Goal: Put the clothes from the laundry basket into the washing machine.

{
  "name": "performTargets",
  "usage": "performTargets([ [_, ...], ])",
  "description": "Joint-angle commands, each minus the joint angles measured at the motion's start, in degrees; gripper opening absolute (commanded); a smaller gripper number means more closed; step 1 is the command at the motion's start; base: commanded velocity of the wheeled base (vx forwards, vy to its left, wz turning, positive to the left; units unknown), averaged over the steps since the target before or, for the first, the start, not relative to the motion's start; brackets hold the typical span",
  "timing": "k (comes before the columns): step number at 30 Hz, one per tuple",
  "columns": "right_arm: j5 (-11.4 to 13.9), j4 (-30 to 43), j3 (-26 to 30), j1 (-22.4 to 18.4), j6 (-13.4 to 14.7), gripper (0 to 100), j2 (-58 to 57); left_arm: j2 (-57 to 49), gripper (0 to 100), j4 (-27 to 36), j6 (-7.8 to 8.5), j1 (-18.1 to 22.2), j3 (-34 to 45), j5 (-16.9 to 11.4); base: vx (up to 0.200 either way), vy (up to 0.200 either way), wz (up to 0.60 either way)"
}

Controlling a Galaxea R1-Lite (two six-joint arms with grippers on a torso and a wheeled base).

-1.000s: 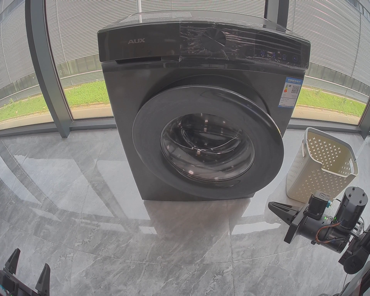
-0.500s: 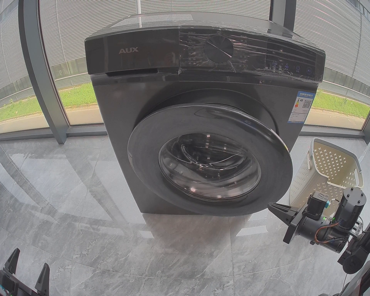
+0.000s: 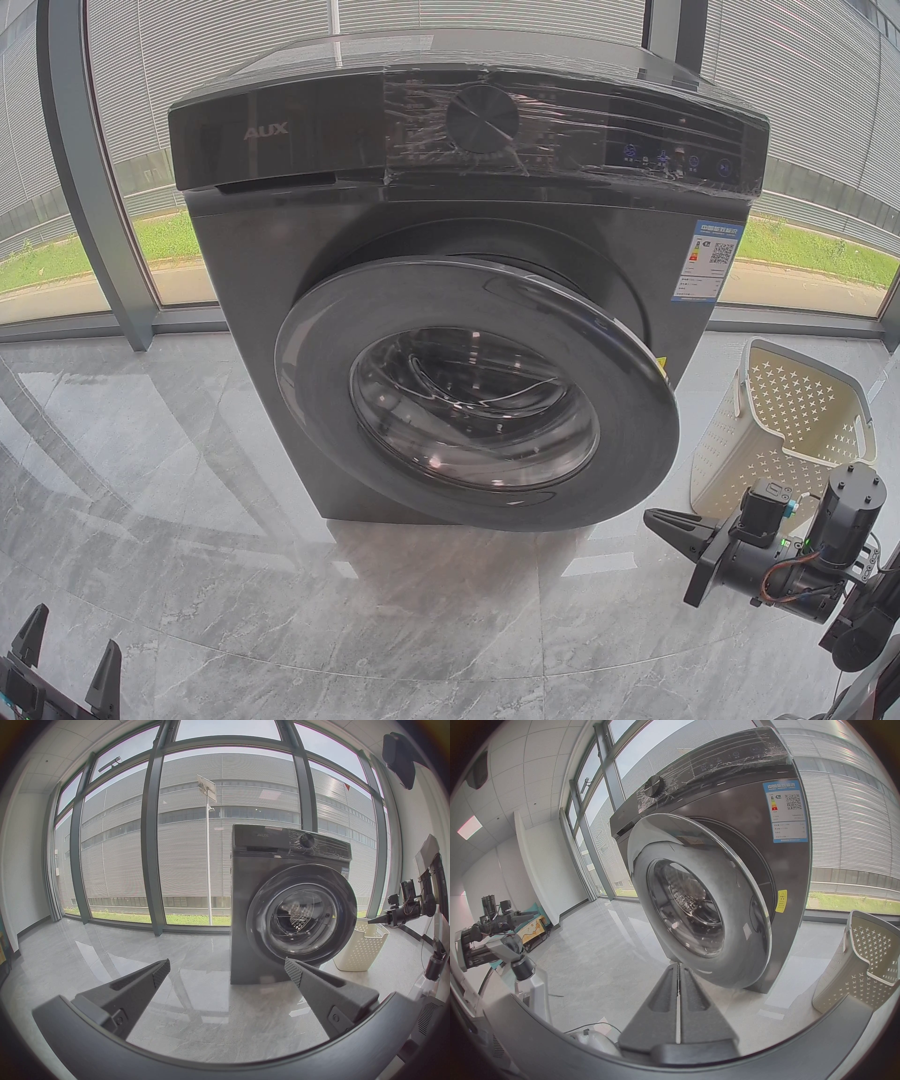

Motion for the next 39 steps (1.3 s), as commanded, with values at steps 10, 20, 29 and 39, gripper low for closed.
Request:
performTargets([
  [10,0.12,-0.16,1.4,2.51,0.06,0,0.24,-0.75,100,0.02,-0.08,-0.1,1.01,0.03,0.14,0.0,0.0],
  [20,-0.05,-0.52,-0.01,2.6,0.06,0,3.23,-0.75,100,0.02,0.01,-0.1,1.01,0.03,0.1,0.0,0.0],
  [29,-6.64,-0.6,-5.63,1.37,1.38,0,5.43,-0.75,100,0.02,-0.08,-0.01,1.01,0.03,0.0,0.0,0.0],
  [39,-10.77,-0.52,-7.48,-0.04,2.79,0,5.16,-0.84,100,0.02,0.09,-0.01,1.01,0.12,0.0,0.0,0.0],
])
